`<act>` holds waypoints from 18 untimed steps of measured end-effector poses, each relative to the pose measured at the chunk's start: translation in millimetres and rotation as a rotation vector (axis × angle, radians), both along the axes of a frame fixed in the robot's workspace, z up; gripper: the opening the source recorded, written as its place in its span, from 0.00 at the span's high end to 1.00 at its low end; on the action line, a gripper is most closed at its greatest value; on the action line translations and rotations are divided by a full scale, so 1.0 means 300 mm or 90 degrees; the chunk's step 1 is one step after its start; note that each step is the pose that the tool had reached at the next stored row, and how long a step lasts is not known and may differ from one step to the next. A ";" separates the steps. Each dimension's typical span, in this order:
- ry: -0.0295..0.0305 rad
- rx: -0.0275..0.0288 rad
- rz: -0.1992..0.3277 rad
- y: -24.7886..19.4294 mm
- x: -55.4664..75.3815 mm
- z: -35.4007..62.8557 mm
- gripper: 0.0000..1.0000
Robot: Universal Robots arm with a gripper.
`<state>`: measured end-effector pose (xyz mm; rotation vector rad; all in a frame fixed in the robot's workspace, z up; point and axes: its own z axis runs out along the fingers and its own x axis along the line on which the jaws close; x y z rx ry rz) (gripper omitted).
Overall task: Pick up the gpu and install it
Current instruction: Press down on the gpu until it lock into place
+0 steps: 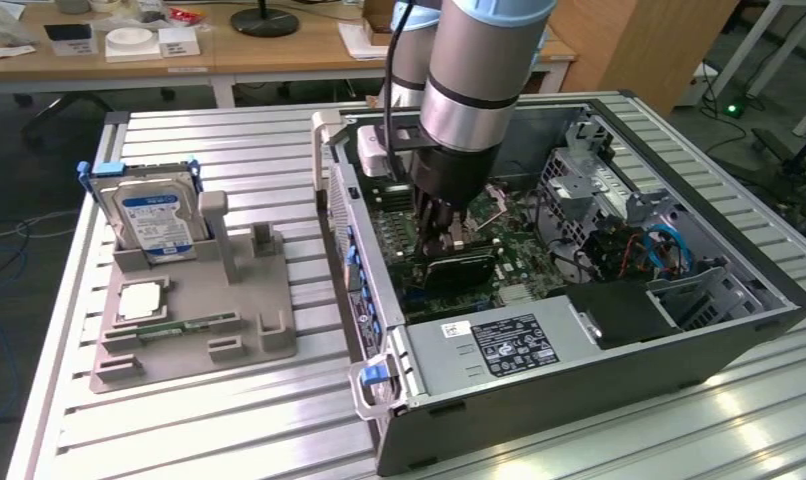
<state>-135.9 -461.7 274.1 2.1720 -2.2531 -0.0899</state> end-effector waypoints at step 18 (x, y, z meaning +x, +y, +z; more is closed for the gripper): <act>0.0564 -0.0267 -0.001 0.005 -0.004 0.057 0.89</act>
